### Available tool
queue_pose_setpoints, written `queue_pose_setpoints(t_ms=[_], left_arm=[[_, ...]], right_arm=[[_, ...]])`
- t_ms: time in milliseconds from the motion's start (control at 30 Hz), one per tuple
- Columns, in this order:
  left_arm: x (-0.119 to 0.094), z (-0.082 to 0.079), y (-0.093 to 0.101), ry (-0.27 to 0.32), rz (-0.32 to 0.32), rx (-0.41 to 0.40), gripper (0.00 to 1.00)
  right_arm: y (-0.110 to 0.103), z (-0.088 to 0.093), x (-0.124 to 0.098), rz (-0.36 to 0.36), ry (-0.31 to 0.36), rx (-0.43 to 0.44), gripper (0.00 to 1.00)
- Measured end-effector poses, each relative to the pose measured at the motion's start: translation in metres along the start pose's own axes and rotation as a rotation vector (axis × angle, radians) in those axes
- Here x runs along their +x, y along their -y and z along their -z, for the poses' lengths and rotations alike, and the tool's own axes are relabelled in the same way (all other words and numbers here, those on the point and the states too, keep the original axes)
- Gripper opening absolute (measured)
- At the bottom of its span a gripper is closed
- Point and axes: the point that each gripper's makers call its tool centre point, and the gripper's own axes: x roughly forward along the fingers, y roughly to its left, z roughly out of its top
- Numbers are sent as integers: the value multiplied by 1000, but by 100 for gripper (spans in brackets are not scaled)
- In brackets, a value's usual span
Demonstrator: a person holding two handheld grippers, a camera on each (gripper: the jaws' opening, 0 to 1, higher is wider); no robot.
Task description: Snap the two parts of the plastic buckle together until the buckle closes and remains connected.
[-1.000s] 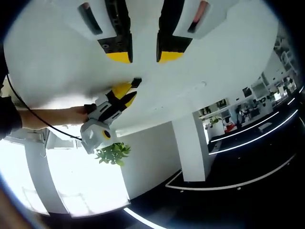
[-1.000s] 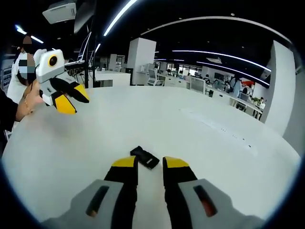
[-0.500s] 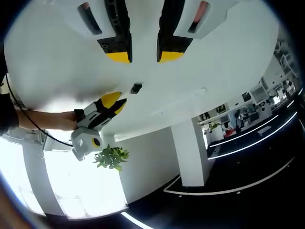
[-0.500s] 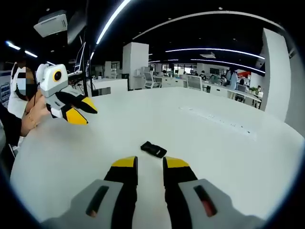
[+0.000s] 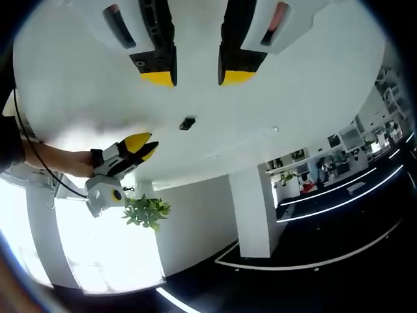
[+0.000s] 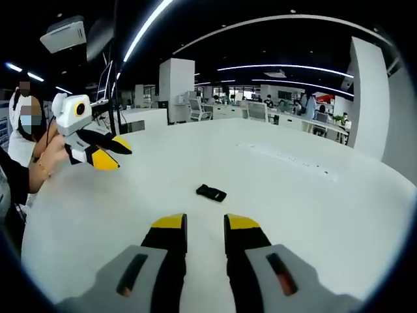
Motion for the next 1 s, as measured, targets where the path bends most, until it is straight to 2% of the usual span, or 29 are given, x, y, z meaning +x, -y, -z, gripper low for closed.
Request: queue_pose_setpoints(t_ms=[267, 467, 600, 767, 1000], left_arm=[[-11, 3, 2, -6, -34, -7, 28], [-20, 3, 4, 12, -46, -35, 29], [-28, 0, 8, 37, -36, -87, 30], [-37, -3, 8, 42, -74, -71, 31], [-53, -7, 9, 61, -112, -81, 31]], right_arm=[[-9, -1, -13, 11, 10, 23, 23], [-18, -1, -26, 2, 14, 28, 23], [-14, 0, -38, 30, 30, 77, 23], [-12, 1, -52, 74, 40, 106, 23], [-17, 4, -69, 135, 30, 88, 23]])
